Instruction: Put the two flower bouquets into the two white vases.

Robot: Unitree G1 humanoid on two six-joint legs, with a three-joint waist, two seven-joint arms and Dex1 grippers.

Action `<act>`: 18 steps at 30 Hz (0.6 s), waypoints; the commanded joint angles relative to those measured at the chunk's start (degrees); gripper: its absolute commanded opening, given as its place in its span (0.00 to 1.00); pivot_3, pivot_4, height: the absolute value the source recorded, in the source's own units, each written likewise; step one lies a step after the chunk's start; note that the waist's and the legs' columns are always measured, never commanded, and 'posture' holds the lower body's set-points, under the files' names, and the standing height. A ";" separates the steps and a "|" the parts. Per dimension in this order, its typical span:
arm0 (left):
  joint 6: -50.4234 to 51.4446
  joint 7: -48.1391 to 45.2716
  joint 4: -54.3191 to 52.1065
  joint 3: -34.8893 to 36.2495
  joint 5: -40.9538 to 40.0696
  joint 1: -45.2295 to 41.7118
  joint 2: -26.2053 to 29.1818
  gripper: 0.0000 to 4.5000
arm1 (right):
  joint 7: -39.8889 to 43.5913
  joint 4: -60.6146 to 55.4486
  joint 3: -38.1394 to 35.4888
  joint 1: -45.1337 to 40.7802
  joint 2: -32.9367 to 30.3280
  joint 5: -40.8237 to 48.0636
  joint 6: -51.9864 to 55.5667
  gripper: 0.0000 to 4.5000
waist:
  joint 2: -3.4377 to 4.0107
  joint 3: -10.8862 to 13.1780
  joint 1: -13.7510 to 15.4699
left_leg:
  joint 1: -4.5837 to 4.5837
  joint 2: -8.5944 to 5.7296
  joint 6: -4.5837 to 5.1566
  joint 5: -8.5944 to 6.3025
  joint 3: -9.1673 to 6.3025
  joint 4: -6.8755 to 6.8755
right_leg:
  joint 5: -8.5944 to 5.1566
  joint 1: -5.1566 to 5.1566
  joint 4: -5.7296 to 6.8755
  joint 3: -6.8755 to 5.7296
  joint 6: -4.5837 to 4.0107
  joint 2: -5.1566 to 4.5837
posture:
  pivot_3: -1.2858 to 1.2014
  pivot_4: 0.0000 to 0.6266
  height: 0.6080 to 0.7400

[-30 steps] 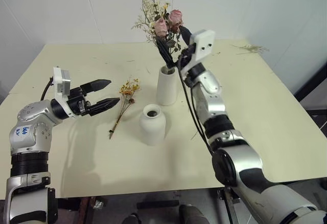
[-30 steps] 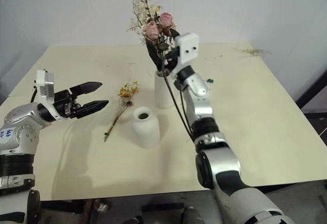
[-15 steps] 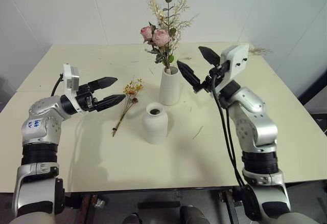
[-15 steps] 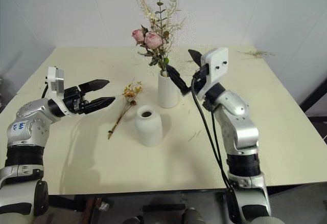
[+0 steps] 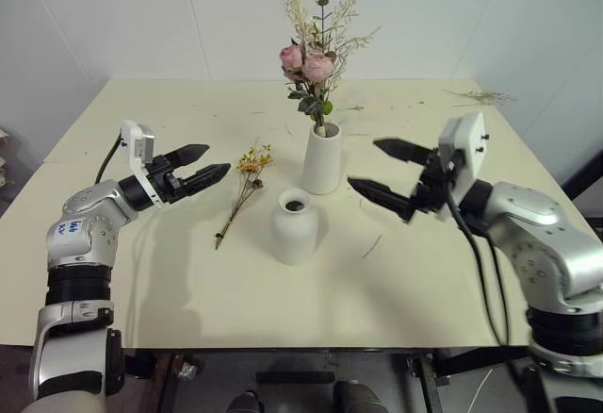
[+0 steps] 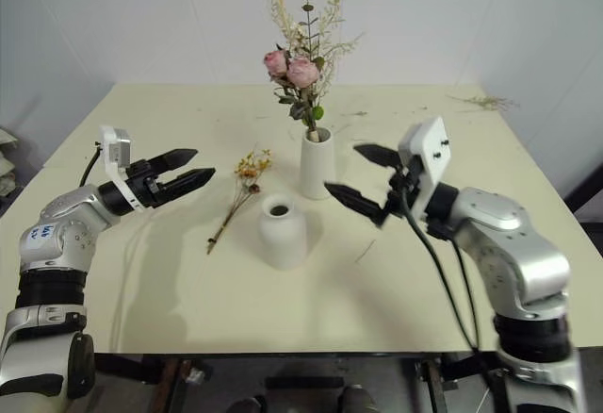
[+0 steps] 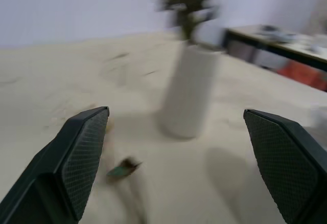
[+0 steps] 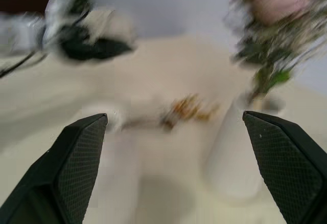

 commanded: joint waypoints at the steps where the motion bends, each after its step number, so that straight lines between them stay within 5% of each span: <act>1: 5.74 5.83 -5.45 -0.86 1.68 0.29 0.61 1.00 | 4.52 -3.66 -3.01 1.04 -3.51 5.31 1.83 1.00 | -0.01 0.00 0.31 | 0.00 0.00 0.00 0.00 0.00 0.01 | 0.02 0.02 -0.03 0.00 0.02 0.00 | 0.52 0.24 1.00; 18: 29.13 16.83 -12.24 -12.07 6.90 -2.89 -1.62 1.00 | 11.27 1.41 -7.01 5.22 -8.57 5.67 -1.94 1.00 | -0.04 0.02 0.90 | 0.03 0.00 -0.02 0.01 0.01 0.31 | 0.27 0.40 -0.52 -0.01 0.08 0.04 | 0.52 0.24 1.00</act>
